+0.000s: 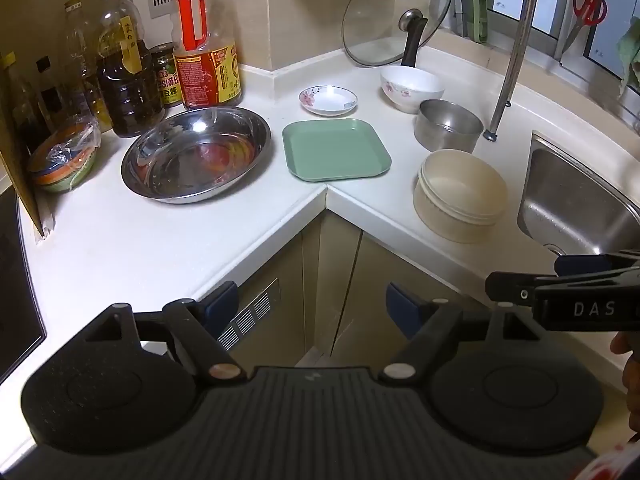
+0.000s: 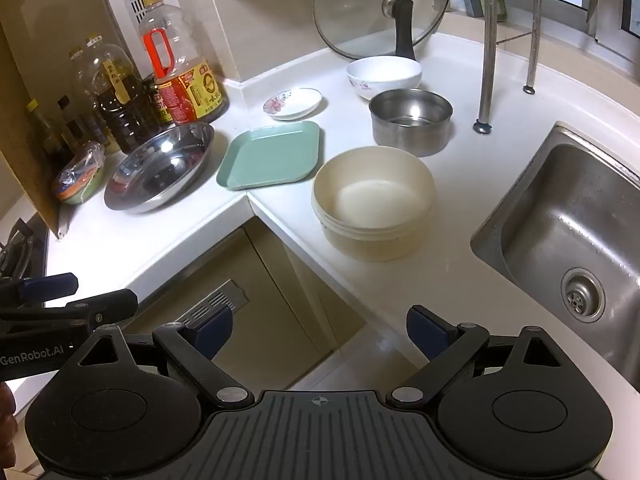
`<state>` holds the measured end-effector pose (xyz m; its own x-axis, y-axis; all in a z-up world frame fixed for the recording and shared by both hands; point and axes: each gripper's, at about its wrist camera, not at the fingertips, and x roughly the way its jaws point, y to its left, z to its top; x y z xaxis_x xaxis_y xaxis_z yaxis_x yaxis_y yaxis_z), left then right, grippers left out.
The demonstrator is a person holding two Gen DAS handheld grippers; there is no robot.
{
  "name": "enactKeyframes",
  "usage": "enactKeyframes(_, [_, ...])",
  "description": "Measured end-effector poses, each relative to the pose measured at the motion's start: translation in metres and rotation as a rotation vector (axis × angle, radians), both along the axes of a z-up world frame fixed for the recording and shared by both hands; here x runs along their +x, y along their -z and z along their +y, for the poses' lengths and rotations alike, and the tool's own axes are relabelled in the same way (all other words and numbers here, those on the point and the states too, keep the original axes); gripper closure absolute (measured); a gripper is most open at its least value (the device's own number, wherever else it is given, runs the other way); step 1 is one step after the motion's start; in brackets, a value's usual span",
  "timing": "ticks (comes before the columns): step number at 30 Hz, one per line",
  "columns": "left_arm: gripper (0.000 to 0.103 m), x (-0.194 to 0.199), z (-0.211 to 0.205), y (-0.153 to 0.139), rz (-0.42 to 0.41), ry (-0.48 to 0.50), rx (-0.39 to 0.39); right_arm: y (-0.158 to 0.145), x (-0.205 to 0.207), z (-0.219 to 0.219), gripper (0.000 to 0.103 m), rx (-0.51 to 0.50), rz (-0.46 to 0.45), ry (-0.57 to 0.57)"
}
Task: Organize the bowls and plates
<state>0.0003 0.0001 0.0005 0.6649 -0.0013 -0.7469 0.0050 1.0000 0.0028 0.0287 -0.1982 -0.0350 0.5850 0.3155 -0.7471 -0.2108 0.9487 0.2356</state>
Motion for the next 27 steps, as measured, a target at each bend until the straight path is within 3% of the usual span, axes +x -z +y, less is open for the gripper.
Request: enactKeyframes(27, [0.023, 0.0, 0.0003, 0.0034, 0.0, 0.001, -0.006, -0.0006, 0.0013, -0.0003, 0.009, -0.002, -0.005, 0.004])
